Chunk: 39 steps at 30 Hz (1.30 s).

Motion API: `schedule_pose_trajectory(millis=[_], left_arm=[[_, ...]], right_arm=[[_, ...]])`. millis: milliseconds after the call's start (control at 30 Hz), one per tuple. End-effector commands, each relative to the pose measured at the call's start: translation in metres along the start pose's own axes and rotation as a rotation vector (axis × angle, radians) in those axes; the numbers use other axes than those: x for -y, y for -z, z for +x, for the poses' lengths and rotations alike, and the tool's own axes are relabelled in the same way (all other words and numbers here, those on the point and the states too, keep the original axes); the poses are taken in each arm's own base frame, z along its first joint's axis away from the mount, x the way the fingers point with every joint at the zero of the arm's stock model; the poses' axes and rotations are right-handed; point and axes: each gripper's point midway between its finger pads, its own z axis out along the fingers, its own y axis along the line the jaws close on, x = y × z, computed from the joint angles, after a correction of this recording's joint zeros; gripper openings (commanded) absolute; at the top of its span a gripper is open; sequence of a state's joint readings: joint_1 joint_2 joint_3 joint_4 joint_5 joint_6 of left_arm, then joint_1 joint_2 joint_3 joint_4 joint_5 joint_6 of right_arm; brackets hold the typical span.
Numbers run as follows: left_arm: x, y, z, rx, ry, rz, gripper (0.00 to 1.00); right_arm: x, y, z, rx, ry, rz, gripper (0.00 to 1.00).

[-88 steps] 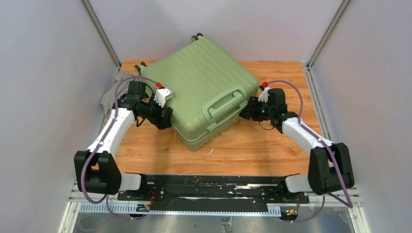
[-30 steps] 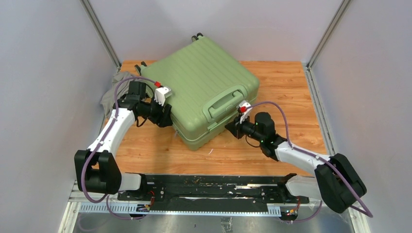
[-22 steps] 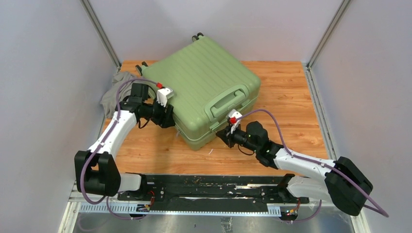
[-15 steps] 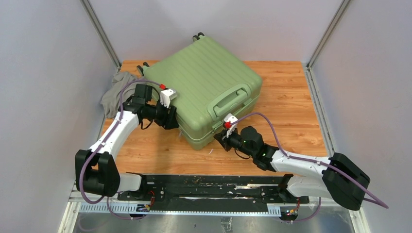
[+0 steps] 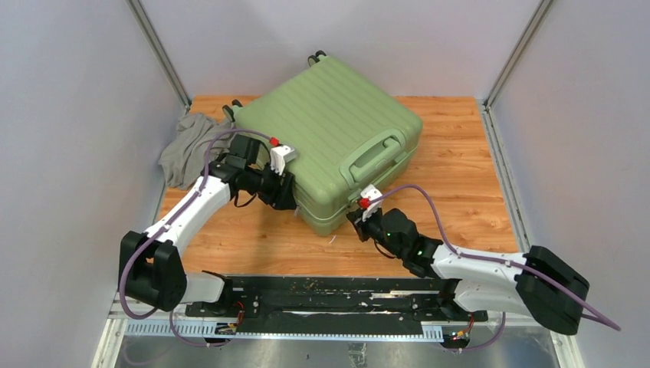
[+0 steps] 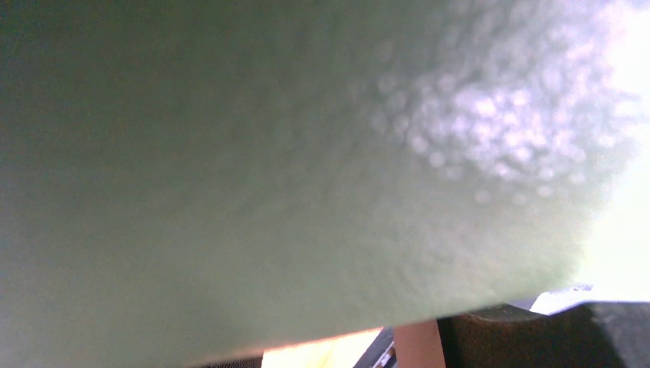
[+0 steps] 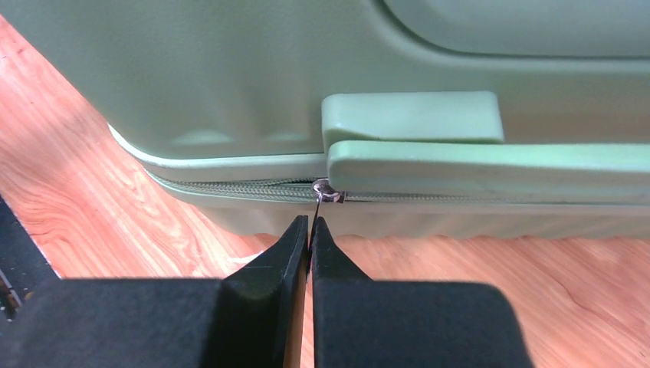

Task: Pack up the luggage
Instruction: Zip the luggage at the center of the board.

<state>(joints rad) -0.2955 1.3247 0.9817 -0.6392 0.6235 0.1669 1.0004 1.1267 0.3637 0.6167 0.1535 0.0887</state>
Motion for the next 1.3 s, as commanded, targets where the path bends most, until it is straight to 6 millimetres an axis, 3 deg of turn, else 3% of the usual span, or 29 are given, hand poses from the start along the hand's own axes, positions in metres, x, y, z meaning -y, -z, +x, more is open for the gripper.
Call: schedule_pose_trajectory(millis=[0, 200, 367, 500, 600, 767, 867, 967, 1100, 1267], left_arm=[[0.041, -0.021, -0.049, 0.112, -0.196, 0.146, 0.56], [0.064, 0.023, -0.054, 0.103, -0.341, 0.144, 0.58], [0.076, 0.050, -0.048, 0.042, -0.641, 0.049, 0.63], [0.087, 0.049, -0.052, 0.004, -0.979, -0.014, 0.63], [0.082, 0.041, -0.064, -0.048, -1.154, -0.060, 0.63], [0.104, 0.035, -0.080, -0.060, -1.453, -0.061, 0.80], [0.111, 0.031, -0.080, -0.078, -1.665, -0.094, 0.79], [0.125, 0.032, -0.093, 0.022, -1.808, -0.174, 0.76], [0.132, 0.020, -0.094, 0.063, -2.003, -0.232, 0.76], [0.141, 0.011, -0.113, 0.109, -2.038, -0.276, 0.74]], right_arm=[[-0.035, 0.021, -0.019, 0.086, -0.005, -0.145, 0.00], [-0.010, 0.035, -0.014, 0.119, -0.031, -0.062, 0.00], [-0.012, 0.034, -0.014, 0.116, -0.045, -0.088, 0.00], [-0.020, 0.031, -0.012, 0.108, -0.070, -0.127, 0.00], [-0.018, 0.035, -0.014, 0.128, -0.090, -0.119, 0.00], [-0.013, 0.042, -0.017, 0.154, -0.107, -0.101, 0.00], [-0.015, 0.042, -0.018, 0.160, -0.125, -0.109, 0.00], [-0.017, 0.040, -0.016, 0.160, -0.139, -0.121, 0.00], [-0.021, 0.039, -0.016, 0.159, -0.144, -0.142, 0.00], [-0.025, 0.036, -0.018, 0.163, -0.149, -0.161, 0.00]])
